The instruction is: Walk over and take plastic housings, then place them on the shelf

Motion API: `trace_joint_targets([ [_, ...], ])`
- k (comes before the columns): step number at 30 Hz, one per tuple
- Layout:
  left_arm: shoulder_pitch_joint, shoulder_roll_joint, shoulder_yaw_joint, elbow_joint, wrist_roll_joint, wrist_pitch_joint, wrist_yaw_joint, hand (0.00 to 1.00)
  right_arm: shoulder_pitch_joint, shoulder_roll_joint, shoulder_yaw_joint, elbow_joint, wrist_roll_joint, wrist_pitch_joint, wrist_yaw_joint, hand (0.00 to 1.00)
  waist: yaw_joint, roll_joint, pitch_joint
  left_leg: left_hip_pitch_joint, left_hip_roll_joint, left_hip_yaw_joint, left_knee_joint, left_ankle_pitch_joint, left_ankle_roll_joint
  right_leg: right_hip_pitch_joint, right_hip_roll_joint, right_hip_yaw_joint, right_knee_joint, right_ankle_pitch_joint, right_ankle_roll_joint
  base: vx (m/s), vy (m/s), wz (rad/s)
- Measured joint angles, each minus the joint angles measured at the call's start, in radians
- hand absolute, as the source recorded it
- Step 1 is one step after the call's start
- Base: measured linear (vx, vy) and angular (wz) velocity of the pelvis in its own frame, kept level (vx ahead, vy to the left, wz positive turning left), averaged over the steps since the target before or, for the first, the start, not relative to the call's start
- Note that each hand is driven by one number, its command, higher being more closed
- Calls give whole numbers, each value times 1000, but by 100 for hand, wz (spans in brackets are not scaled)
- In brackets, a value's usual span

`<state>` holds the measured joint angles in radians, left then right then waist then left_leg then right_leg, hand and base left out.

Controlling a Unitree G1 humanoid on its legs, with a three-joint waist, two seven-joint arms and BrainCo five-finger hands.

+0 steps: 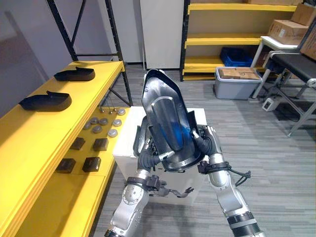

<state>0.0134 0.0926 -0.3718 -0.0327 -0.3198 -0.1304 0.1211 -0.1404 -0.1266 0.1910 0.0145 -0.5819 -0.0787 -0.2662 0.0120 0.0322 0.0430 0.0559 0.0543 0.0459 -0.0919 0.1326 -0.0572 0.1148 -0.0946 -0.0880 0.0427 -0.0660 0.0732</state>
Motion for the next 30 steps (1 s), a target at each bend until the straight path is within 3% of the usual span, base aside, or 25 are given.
trace_joint_targets([
  [7,0,28,3,45,-32,13,30,100,20,-23,88,-84,57,-27,14,0,1,-6,-5,-1,1,10,0,0,0,-6,1,16,0,2,0,-9,4,-4],
  [14,4,18,41,43,-24,25,30,100,73,7,81,-126,323,-70,88,0,1,-19,-13,1,1,11,0,0,0,-8,1,16,3,2,0,-1,0,0],
  [17,27,-12,78,17,22,29,24,100,103,46,8,-171,476,-91,132,0,0,-19,-13,1,1,12,0,0,0,-7,1,16,3,2,0,0,0,0],
  [19,63,-37,125,-18,49,29,19,100,103,63,-108,-206,611,-102,148,0,0,-19,-13,1,1,12,0,0,0,-7,1,16,3,2,0,0,0,0],
  [22,91,-44,184,-46,81,29,19,100,109,64,-234,-230,715,-119,151,0,0,-19,-12,1,1,12,0,0,0,-7,1,15,3,2,0,0,0,0],
  [28,142,-48,264,-104,135,29,18,100,173,64,-467,-217,823,-141,148,0,-3,-21,-11,-1,1,11,0,0,0,-6,0,13,0,2,0,0,0,0],
  [30,161,-54,294,-127,148,28,7,100,208,61,-545,-114,824,-141,147,0,-13,-22,-11,-2,1,10,0,0,-1,-7,0,8,-1,2,0,0,0,0],
])
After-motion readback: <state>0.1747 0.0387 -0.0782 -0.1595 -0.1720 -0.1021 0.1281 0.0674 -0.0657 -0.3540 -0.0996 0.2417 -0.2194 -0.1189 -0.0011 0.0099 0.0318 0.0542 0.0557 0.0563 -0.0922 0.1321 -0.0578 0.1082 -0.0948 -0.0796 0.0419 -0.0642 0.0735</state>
